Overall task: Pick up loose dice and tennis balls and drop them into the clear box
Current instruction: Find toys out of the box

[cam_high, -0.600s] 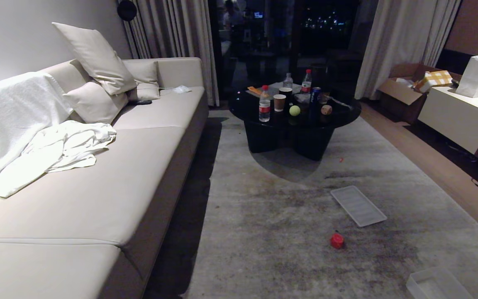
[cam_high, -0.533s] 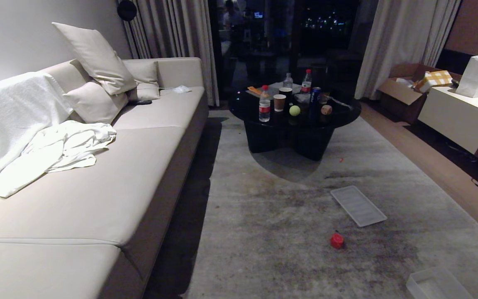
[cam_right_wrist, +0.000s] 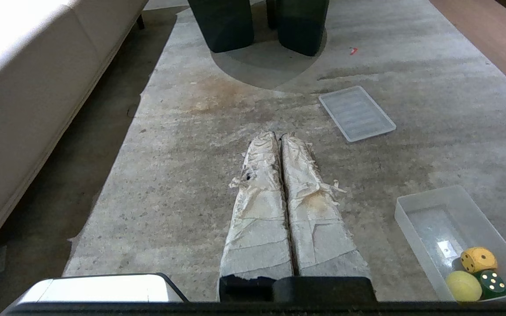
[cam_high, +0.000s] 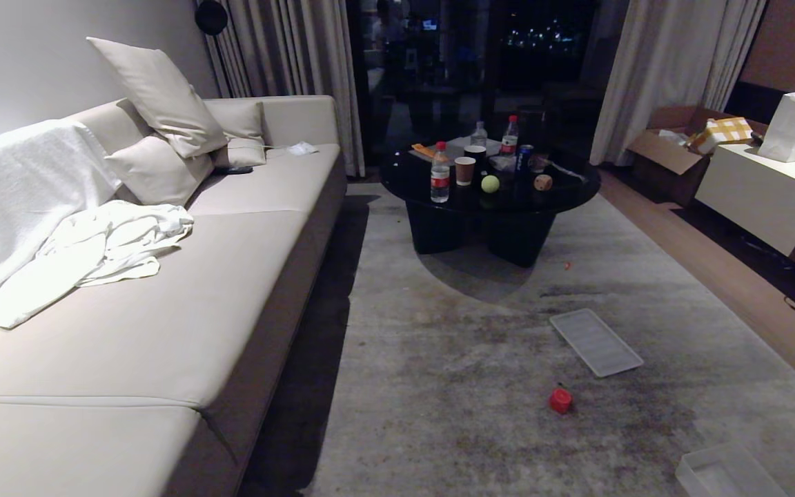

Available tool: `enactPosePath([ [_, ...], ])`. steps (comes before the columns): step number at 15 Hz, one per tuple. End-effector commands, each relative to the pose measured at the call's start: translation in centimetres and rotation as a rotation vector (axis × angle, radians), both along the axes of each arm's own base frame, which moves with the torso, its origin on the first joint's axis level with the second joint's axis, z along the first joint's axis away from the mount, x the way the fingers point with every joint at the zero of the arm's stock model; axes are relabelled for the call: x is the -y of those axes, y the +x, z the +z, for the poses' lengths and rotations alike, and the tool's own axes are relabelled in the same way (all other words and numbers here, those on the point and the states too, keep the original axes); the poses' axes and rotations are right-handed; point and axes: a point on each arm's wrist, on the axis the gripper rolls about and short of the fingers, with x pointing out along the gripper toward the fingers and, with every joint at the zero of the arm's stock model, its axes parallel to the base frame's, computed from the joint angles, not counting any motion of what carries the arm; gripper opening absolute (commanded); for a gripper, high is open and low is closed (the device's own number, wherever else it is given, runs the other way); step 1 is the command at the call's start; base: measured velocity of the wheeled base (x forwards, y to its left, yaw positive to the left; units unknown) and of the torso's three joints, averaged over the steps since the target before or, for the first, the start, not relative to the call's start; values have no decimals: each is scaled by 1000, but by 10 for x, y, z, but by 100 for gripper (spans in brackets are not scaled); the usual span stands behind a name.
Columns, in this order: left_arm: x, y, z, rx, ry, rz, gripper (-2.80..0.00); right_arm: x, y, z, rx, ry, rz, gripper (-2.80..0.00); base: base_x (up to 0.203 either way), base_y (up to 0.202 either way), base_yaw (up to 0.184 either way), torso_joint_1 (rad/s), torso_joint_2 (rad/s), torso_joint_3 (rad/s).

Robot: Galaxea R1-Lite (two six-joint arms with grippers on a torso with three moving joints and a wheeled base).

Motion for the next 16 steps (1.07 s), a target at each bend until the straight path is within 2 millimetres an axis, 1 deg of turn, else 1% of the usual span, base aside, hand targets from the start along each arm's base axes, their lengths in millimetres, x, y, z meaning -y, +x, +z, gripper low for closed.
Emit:
enactPosePath([
  [1,0,0,0,-3,0,1,-280,0,0,0,-2,1,0,-280,0,0,0,0,0,0],
  [16,0,0,-1,-5,3,1,-280,0,0,0,-3,1,0,-280,0,0,0,0,0,0],
])
